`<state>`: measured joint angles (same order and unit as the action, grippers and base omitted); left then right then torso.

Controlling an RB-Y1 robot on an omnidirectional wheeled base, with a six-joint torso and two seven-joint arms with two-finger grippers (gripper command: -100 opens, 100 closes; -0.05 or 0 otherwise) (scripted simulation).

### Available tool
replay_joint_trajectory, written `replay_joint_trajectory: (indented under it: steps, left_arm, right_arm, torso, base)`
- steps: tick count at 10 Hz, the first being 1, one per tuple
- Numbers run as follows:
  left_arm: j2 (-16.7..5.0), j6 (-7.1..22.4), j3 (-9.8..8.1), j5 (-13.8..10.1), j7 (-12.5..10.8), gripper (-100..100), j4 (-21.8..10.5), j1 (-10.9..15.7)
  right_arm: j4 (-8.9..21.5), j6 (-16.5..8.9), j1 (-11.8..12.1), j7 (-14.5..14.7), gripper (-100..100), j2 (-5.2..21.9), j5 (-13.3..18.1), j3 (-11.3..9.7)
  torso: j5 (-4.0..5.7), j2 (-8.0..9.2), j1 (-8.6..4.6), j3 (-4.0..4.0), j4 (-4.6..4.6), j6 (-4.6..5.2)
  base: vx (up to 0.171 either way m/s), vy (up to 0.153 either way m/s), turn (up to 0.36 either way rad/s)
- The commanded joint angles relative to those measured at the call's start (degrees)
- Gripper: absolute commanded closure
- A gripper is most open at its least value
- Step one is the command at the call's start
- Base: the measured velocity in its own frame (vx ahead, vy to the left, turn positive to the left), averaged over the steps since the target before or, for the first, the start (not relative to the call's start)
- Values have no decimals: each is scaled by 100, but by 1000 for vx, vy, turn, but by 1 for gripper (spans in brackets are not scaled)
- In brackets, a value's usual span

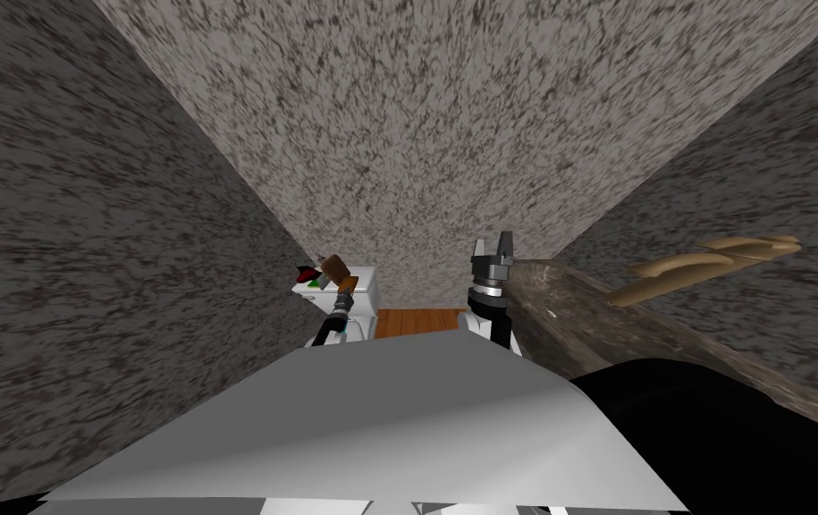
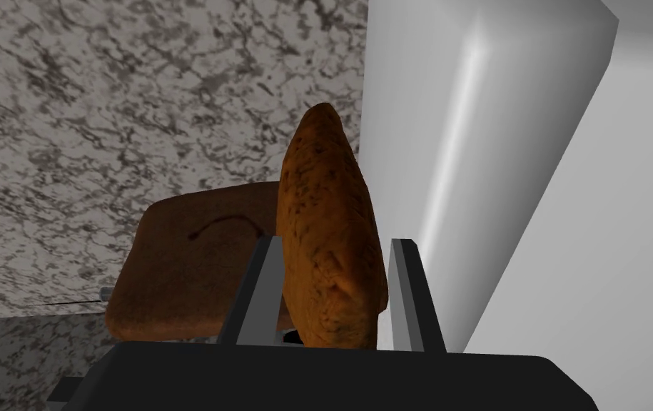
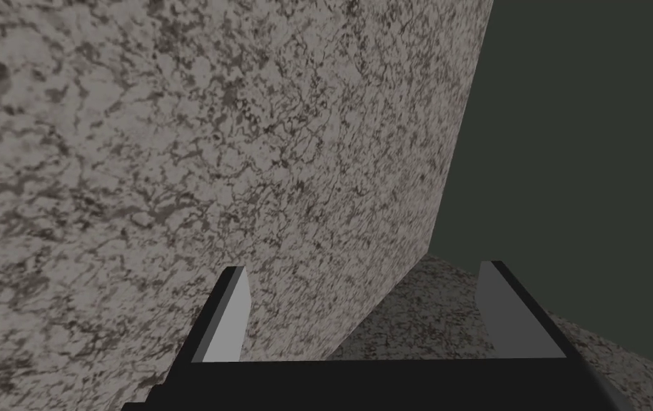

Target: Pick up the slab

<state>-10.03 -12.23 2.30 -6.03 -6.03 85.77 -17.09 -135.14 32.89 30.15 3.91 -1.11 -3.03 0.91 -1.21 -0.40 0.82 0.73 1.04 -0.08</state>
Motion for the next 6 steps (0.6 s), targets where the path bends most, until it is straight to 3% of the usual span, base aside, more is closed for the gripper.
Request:
replay_joint_trajectory:
  steps: [1, 2, 3, 5, 6]
  left_arm:
    - [267, 120, -3, 76, 140, 100, 150, -17]
    - [425, 357, -8, 241, 374, 100, 372, -59]
    - [607, 357, -8, 241, 400, 100, 463, -59]
    - [564, 311, -14, 225, 377, 100, 389, -50]
    - [570, 306, -14, 226, 382, 0, 386, -48]
  right_arm:
    - [0, 0, 0, 0, 0, 0, 0, 0]
    - [0, 0, 0, 0, 0, 0, 0, 0]
    - [0, 0, 0, 0, 0, 0, 0, 0]
    - [0, 0, 0, 0, 0, -1, 0, -1]
    - [0, 0, 0, 0, 0, -1, 0, -1]
  torso:
    - [0, 0, 0, 0, 0, 0]
    - [-2, 3, 2, -1, 0, -1]
    - [-2, 6, 22, -4, -1, -5]
    - [0, 3, -14, -2, 0, 1]
    - [4, 1, -25, -1, 0, 0]
  base:
    - [-21, 88, 44]
    - [-21, 145, 87]
    - [-11, 133, 37]
    - [-5, 9, -16]
    - [0, 0, 0]
